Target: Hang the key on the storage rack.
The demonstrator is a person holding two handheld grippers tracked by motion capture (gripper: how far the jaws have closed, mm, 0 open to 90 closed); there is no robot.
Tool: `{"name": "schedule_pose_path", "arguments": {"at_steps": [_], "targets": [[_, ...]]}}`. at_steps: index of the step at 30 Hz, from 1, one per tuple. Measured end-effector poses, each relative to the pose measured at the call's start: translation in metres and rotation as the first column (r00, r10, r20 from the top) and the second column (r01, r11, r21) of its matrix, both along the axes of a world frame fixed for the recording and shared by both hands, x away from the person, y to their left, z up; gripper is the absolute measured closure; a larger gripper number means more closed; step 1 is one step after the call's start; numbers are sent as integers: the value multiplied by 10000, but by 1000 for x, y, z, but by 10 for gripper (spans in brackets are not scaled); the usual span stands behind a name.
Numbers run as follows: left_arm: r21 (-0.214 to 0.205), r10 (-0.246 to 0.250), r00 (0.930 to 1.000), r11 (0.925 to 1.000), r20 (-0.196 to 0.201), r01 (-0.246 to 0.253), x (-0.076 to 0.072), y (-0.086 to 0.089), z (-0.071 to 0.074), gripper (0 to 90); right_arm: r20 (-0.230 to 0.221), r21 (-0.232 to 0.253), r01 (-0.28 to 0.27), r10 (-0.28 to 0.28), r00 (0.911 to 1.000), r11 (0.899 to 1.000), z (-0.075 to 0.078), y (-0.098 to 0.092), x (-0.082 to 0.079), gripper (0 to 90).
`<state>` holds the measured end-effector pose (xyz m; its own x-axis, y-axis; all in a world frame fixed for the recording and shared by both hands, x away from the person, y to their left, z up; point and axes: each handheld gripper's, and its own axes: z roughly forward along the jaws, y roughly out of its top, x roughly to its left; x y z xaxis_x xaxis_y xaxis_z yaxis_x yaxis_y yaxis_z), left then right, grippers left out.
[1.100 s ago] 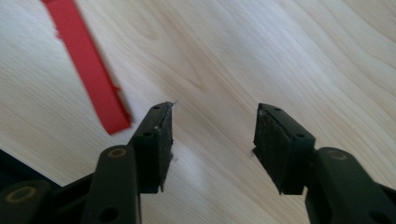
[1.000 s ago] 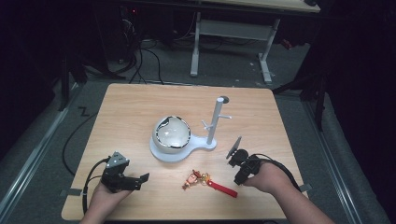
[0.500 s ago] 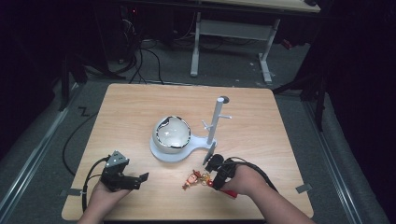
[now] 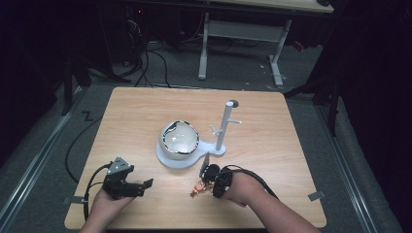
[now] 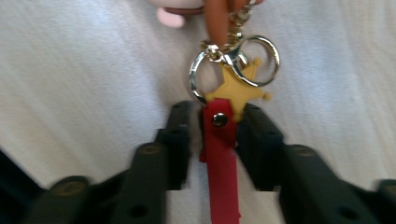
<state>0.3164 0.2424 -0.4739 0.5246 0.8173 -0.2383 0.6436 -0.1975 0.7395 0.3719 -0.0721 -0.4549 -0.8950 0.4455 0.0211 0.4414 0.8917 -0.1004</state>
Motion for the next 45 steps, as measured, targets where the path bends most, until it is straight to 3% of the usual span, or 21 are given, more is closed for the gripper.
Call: {"name": "schedule_pose_path", "arguments": {"at_steps": [4, 6, 8, 13, 21, 28, 45], "targets": [[-4, -9, 10000, 10000, 65, 9, -2, 2, 2, 78, -32, 155, 8, -8, 10000, 9999, -1, -2, 1, 728], [-10, -13, 10000, 10000, 80, 13, -1, 2, 2, 80, -44, 46, 31, -31, 10000, 10000, 0, -2, 1, 658], [-21, 4, 10000, 10000, 67, -4, 0, 2, 1, 81, 13, 64, 45, -45, 10000, 10000, 0, -4, 0, 654], [-5, -43, 10000, 10000, 2, 43, -1, 0, 0, 91, 25, 188, 52, -52, 10000, 9998, 0, -8, 1, 733], [-60, -92, 10000, 9999, -17, 92, -4, 1, 1, 121, 196, 254, -60, 55, 9998, 9997, 1, -9, -3, 747], [1, -215, 9997, 9998, -65, 215, -3, 1, -1, 142, 23, 122, -60, 60, 10000, 9999, 1, -9, 0, 749], [78, -285, 9995, 9996, -145, 286, -3, -2, -2, 148, 726, 184, 43, -56, 9973, 9998, 68, -18, 5, 749]]}}
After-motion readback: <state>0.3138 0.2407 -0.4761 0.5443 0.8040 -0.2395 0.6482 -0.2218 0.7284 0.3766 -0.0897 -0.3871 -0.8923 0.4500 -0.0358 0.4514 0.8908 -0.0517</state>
